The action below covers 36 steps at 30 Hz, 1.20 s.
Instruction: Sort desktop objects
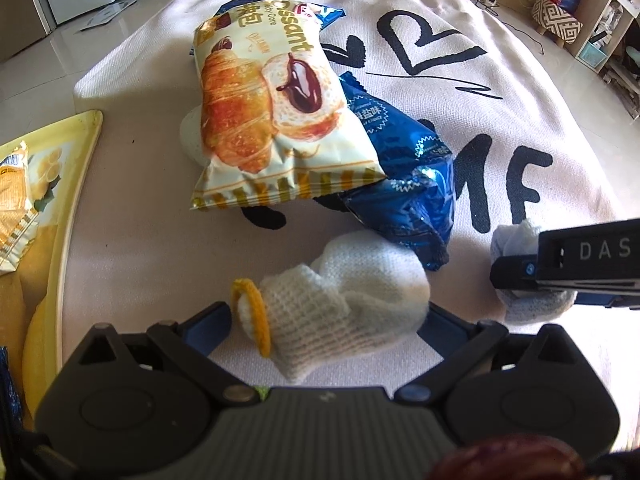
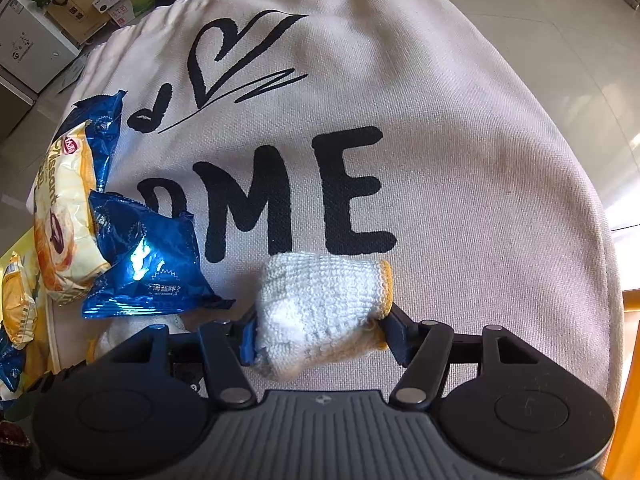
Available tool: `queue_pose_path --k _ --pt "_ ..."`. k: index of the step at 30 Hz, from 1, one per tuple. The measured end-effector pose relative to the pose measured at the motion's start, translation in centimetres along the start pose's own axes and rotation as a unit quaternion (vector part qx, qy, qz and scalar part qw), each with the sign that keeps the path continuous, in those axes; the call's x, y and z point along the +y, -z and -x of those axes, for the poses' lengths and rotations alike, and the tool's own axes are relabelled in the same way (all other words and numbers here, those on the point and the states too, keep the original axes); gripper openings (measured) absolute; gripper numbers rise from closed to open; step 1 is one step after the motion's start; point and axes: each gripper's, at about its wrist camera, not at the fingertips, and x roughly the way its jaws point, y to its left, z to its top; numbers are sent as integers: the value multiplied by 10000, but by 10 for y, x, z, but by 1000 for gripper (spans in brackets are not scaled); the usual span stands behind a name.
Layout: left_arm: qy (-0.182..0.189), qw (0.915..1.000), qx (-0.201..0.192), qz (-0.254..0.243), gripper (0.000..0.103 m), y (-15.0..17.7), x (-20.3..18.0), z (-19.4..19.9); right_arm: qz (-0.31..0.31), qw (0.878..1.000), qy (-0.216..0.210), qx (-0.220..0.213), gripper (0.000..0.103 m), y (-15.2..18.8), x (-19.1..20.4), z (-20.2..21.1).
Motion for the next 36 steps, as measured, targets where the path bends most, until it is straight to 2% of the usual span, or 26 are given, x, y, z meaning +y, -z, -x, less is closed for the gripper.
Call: queue_pose_path --k 4,5,17,23,29,33,36 --pt "116 9999 -14 62 77 -1 3 8 -43 10000 -25 -3 62 0 -1 1" --pt "129 9999 -9 72 75 -1 3 11 -61 10000 -33 -7 61 0 -2 1" --pt "609 9975 -85 341 74 -4 17 47 -190 9994 -217 -171 58 -5 3 15" --pt "708 9964 -265 372 74 -8 14 69 -175 9980 -347 -492 58 -4 10 42" --pt "818 9946 -455 445 74 -12 17 93 -110 9955 -247 -911 58 4 19 75" --pt "890 9930 -565 530 70 -14 24 108 -137 9927 -357 -1145 58 13 24 98" --pt "886 9927 -628 524 58 -14 27 116 -252 9910 -448 -1239 58 23 27 109"
